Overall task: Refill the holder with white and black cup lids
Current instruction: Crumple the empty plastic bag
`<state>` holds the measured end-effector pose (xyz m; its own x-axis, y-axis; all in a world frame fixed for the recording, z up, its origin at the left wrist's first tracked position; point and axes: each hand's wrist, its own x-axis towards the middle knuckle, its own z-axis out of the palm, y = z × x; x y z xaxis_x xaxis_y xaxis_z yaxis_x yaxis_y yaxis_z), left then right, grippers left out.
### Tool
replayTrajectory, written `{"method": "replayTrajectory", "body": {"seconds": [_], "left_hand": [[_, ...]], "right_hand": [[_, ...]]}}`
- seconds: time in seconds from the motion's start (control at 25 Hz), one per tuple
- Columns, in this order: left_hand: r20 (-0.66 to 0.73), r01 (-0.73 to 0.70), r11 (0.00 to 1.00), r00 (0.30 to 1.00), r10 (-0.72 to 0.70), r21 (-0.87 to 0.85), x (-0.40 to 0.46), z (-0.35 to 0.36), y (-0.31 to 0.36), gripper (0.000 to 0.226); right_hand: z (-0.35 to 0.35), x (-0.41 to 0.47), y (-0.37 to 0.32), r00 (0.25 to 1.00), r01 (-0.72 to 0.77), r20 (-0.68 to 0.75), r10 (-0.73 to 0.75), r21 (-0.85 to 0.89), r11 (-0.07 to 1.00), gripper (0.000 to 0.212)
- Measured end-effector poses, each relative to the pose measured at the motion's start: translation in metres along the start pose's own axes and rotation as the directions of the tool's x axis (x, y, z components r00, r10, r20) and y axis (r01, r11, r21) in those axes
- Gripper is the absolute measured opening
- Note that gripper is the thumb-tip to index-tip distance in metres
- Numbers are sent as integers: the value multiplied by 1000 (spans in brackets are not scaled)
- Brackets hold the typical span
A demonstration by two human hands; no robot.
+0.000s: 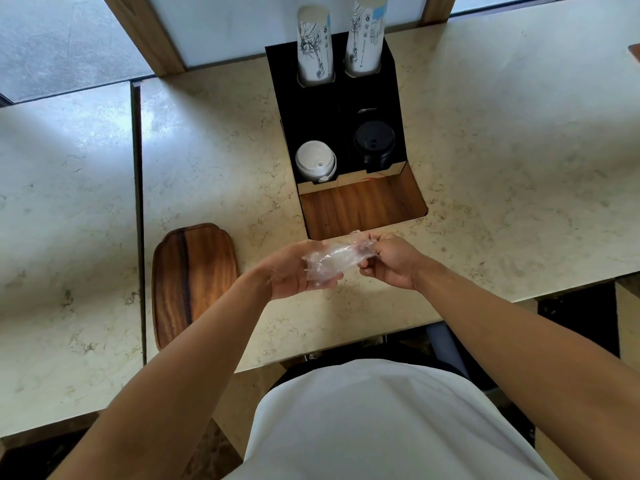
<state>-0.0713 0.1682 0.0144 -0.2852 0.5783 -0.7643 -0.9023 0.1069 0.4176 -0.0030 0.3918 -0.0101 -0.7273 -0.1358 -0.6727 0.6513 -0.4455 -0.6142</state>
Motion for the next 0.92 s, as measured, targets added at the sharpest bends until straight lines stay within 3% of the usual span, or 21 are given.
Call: {"method": "replayTrajectory", "body": {"seconds": [0.12, 0.28, 0.4, 0.52, 0.6, 0.72, 0.84, 0.92], "left_hand": [[-90, -58, 996, 994, 64, 72, 1, 5, 1, 38], [-322, -252, 967, 912, 253, 45, 13, 10, -3, 62], [-401, -362, 927, 838, 370, 97, 21, 15, -8, 76], [-431, -379, 906, 797, 423, 190, 25, 23, -14, 63], [-423, -348, 917, 814, 399, 195, 25, 24, -16, 55], [-312, -226, 950, 906, 286, 215, 20, 17, -13, 52], [-156, -99, 963, 978, 141, 250, 13, 8, -4, 51], [-141, -77, 958, 983, 119, 275, 12, 8, 1, 41]], "right_hand": [[-5, 1, -1, 1000, -14, -16, 13, -19, 1000, 27], [-10, 2, 2, 995, -90, -29, 99, 228, 969, 52], [-2, 1, 6, 995, -103, 1, 104, 99, 990, 81], [8, 5, 8, 999, -27, -45, 28, 25, 999, 69], [9, 7, 5, 994, 10, -109, -10, 2, 1000, 52], [5, 7, 4, 983, 22, -177, -45, -128, 991, 39], [1, 4, 0, 972, 45, -204, -117, -328, 944, 37], [1, 2, -3, 974, 50, -176, -146, -456, 889, 42]]}}
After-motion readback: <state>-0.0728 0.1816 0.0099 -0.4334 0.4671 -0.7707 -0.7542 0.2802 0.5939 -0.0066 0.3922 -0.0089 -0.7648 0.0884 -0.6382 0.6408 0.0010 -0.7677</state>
